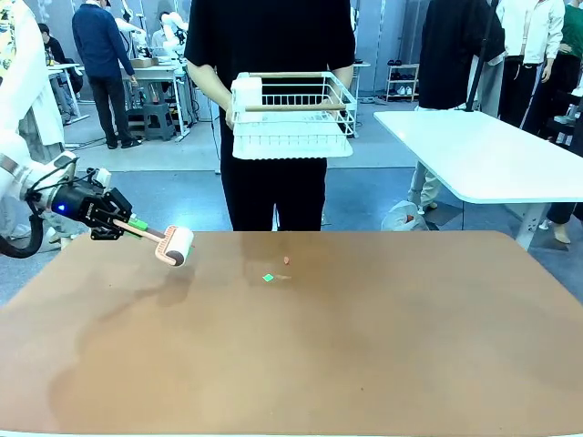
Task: Clean the table.
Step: Clean the table with the Lint Roller when the human lifts the Dish drying rack.
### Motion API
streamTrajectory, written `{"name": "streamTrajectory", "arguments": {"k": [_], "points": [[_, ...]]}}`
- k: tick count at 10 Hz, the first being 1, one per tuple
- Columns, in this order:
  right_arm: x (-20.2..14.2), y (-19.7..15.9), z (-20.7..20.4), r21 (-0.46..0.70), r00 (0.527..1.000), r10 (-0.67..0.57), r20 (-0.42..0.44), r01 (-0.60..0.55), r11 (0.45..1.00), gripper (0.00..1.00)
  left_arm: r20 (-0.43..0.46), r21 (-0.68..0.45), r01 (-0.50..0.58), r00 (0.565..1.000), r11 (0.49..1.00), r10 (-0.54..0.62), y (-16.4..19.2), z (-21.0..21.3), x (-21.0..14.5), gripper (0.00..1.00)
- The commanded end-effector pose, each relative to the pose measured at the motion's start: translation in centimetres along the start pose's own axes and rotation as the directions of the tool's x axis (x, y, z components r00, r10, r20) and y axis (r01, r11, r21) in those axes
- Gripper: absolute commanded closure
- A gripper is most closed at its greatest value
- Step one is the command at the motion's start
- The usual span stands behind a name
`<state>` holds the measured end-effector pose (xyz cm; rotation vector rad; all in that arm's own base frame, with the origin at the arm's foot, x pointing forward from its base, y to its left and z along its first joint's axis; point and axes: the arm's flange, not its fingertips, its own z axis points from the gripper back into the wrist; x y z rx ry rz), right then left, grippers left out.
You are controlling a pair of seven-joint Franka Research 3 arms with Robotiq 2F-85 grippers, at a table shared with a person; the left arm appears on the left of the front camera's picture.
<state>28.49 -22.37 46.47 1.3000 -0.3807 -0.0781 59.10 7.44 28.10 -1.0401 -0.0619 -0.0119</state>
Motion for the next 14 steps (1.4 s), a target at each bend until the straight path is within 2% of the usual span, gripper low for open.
{"name": "streamTrajectory", "arguments": {"k": [1, 3, 8, 10, 14], "points": [[0.0, 0.4, 0.2, 0.012, 1.000, 0.009, 0.003, -0.009, 1.000, 0.00, -0.013, 0.026, -0.005, 1.000, 1.000, 0.005, 0.8, -1.2, 0.7, 0.89], [0.0, 0.4, 0.2, 0.012, 1.000, 0.009, 0.003, -0.009, 1.000, 0.00, 0.003, 0.040, -0.020, 1.000, 0.999, 0.020, 2.1, -3.4, 0.8, 0.89], [0.0, 0.4, 0.2, 0.012, 1.000, 0.009, 0.003, -0.009, 1.000, 0.00, -0.056, 0.056, -0.059, 0.996, 0.997, 0.062, 3.8, -9.3, 0.7, 0.89], [0.0, 0.4, 0.2, 0.012, 1.000, 0.009, 0.003, -0.009, 1.000, 0.00, -0.044, -0.008, -0.042, 0.998, 0.999, 0.041, 3.1, -11.8, 0.4, 0.89], [0.0, 0.4, 0.2, 0.012, 1.000, 0.009, 0.003, -0.009, 1.000, 0.00, -0.031, -0.041, -0.034, 0.999, 0.999, 0.033, 1.0, -17.2, -0.4, 0.89]]}}
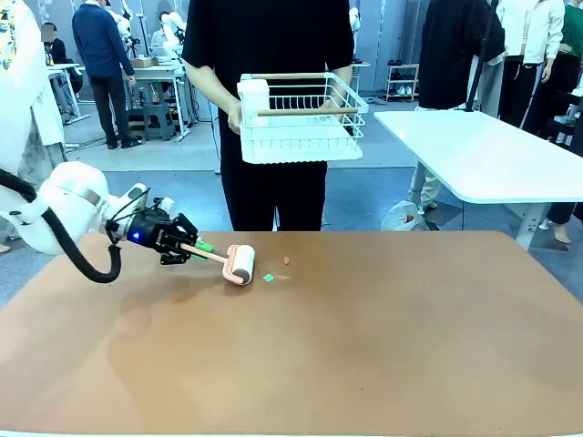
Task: Clean the table.
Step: Clean the table with the Lint Roller when the human lifts the Dish drying rack.
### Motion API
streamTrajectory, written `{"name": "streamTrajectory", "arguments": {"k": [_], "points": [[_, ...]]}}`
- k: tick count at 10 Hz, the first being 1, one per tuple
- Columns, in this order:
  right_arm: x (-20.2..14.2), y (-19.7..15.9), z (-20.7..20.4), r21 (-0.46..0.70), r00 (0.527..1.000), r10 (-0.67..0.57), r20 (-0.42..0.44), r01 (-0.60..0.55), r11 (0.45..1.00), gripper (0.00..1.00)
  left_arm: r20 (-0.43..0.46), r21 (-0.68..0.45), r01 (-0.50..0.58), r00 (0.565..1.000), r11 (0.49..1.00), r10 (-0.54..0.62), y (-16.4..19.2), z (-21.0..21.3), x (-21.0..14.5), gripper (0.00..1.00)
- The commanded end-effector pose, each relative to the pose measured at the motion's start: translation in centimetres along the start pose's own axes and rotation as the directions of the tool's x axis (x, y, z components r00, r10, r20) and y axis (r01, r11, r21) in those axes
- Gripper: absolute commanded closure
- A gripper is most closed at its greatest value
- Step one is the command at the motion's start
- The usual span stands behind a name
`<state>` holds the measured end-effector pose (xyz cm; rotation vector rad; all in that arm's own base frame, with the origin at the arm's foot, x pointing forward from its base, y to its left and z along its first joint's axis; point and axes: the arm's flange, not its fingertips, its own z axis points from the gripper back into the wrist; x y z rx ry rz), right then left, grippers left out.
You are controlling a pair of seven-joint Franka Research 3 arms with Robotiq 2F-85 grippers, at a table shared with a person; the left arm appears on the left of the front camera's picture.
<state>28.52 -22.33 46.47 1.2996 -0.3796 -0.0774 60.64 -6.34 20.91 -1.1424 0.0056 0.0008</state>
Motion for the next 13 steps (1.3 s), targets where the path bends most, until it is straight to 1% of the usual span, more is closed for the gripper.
{"name": "streamTrajectory", "arguments": {"k": [1, 2, 3, 5, 8, 13], "points": [[0.0, 0.3, 0.2, 0.012, 1.000, 0.009, 0.004, -0.009, 1.000, 0.00, 0.027, 0.031, 0.005, 1.000, 1.000, -0.006, 1.3, -2.7, -1.3, 0.89], [0.0, 0.3, 0.2, 0.012, 1.000, 0.009, 0.004, -0.009, 1.000, 0.00, 0.013, 0.032, -0.006, 1.000, 0.999, 0.006, 1.1, -4.2, -2.0, 0.89], [0.0, 0.3, 0.2, 0.012, 1.000, 0.009, 0.004, -0.009, 1.000, 0.00, 0.017, 0.024, -0.020, 1.000, 1.000, 0.020, 0.8, -5.4, -2.6, 0.89], [0.0, 0.3, 0.2, 0.012, 1.000, 0.009, 0.004, -0.009, 1.000, 0.00, -0.006, 0.035, -0.017, 1.000, 0.999, 0.018, -0.1, -7.3, -3.2, 0.89], [0.0, 0.3, 0.2, 0.012, 1.000, 0.009, 0.004, -0.009, 1.000, 0.00, 0.013, 0.004, -0.007, 1.000, 1.000, 0.007, -1.2, -9.6, -3.4, 0.89], [0.0, 0.3, 0.2, 0.012, 1.000, 0.009, 0.004, -0.009, 1.000, 0.00, -0.022, -0.004, -0.019, 1.000, 1.000, 0.019, -2.8, -13.8, -2.8, 0.89]]}}
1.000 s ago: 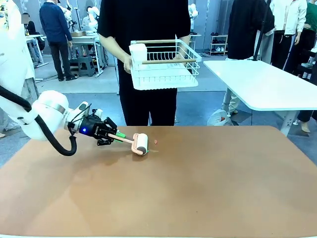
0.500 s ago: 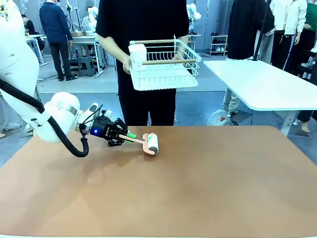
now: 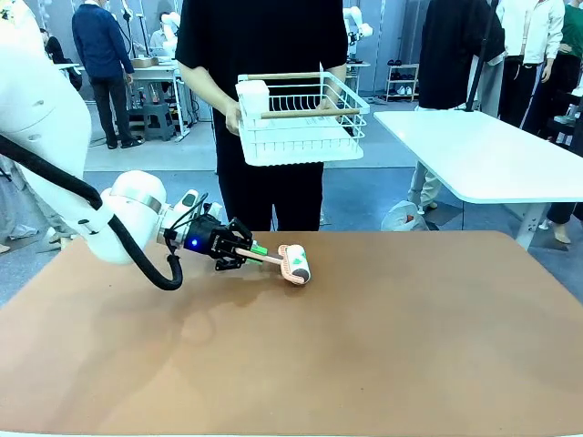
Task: Clean the table.
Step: Clean the table with the Lint Roller when the human lifts the Dish drying rack.
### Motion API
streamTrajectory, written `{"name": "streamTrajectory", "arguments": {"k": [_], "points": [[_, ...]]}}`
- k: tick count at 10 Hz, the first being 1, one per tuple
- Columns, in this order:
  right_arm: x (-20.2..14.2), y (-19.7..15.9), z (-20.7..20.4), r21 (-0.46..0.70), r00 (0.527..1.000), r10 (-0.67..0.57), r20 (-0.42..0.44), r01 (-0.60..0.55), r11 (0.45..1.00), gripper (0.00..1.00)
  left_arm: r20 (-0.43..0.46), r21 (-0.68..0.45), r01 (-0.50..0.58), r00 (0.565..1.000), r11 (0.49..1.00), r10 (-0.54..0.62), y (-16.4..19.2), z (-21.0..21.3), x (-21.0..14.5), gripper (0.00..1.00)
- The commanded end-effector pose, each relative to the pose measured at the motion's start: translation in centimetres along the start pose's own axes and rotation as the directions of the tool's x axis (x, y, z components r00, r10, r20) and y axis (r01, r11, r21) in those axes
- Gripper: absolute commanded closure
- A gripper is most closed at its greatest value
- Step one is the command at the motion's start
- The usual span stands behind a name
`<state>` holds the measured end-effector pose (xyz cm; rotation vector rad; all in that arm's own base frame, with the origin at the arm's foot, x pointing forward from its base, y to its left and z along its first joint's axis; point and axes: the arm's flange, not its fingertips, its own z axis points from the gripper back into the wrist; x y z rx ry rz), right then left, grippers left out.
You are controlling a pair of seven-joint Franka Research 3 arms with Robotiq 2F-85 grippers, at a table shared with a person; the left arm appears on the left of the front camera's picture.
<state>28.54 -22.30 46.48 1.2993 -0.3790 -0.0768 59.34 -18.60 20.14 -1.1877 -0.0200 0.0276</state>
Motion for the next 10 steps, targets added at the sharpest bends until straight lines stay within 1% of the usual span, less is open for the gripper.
{"name": "streamTrajectory", "arguments": {"k": [1, 3, 5, 6, 8, 10], "points": [[0.0, 0.3, 0.3, 0.012, 1.000, 0.009, 0.005, -0.009, 1.000, 0.00, -0.060, 0.033, 0.002, 0.998, 0.999, 0.000, 1.2, -3.2, -1.6, 0.89], [0.0, 0.3, 0.3, 0.012, 1.000, 0.009, 0.005, -0.009, 1.000, 0.00, -0.090, 0.012, 0.008, 0.996, 1.000, -0.007, 0.4, -4.6, -1.9, 0.89], [0.0, 0.3, 0.3, 0.012, 1.000, 0.009, 0.005, -0.009, 1.000, 0.00, -0.117, -0.021, 0.019, 0.993, 1.000, -0.022, -0.7, -5.3, -2.3, 0.89], [0.0, 0.3, 0.3, 0.012, 1.000, 0.009, 0.005, -0.009, 1.000, 0.00, -0.103, -0.039, 0.038, 0.994, 0.999, -0.042, -1.6, -4.7, -2.5, 0.89], [0.0, 0.3, 0.3, 0.012, 1.000, 0.009, 0.005, -0.009, 1.000, 0.00, -0.093, -0.116, 0.076, 0.992, 0.990, -0.087, -4.2, -3.0, -3.4, 0.89], [0.0, 0.3, 0.3, 0.012, 1.000, 0.009, 0.005, -0.009, 1.000, 0.00, -0.089, -0.186, 0.080, 0.991, 0.979, -0.098, -6.7, -0.3, -4.4, 0.89]]}}
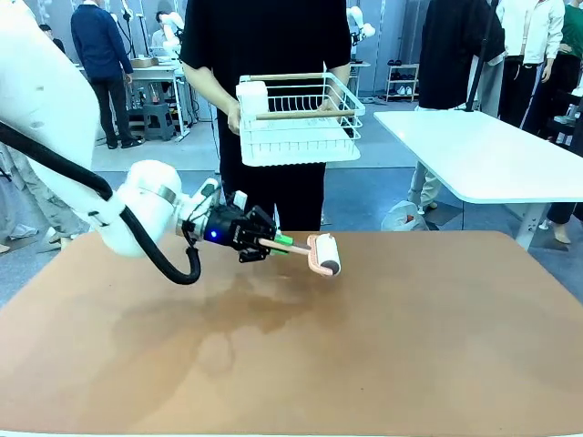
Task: Clean the table.
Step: Clean the table with the Lint Roller when the human lifts the Dish drying rack.
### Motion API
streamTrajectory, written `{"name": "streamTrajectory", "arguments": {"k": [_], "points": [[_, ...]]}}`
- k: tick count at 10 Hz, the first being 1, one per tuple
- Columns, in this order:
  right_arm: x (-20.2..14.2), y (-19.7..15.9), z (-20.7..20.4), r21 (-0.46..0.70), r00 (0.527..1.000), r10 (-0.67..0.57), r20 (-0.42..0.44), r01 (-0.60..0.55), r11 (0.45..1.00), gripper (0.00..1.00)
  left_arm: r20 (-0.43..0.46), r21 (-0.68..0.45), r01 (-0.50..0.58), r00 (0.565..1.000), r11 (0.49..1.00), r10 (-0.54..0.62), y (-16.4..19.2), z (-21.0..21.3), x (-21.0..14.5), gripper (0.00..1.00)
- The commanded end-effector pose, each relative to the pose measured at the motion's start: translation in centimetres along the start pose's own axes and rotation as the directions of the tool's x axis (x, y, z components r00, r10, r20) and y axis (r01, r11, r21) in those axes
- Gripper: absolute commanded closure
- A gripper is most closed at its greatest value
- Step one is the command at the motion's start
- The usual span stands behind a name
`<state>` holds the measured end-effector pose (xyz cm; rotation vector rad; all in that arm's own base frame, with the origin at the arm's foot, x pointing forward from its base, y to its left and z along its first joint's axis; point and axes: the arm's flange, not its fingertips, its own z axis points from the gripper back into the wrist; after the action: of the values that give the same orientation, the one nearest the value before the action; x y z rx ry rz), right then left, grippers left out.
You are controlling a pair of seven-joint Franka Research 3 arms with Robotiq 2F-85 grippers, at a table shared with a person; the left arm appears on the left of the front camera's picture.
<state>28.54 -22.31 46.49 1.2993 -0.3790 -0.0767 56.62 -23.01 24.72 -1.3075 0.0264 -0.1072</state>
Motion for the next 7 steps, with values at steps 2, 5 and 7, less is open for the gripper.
{"name": "streamTrajectory", "arguments": {"k": [2, 5, 7], "points": [[0.0, 0.3, 0.3, 0.012, 1.000, 0.008, 0.005, -0.009, 1.000, 0.00, 0.027, -0.074, 0.008, 1.000, 0.997, -0.006, -2.8, 4.4, -2.8, 0.89], [0.0, 0.3, 0.3, 0.012, 1.000, 0.008, 0.005, -0.009, 1.000, 0.00, 0.058, -0.045, 0.049, 0.997, 0.998, -0.046, -6.2, 11.1, -5.0, 0.89], [0.0, 0.3, 0.3, 0.012, 1.000, 0.008, 0.005, -0.009, 1.000, 0.00, 0.091, 0.003, 0.074, 0.993, 0.997, -0.074, -9.1, 17.0, -5.7, 0.89]]}}
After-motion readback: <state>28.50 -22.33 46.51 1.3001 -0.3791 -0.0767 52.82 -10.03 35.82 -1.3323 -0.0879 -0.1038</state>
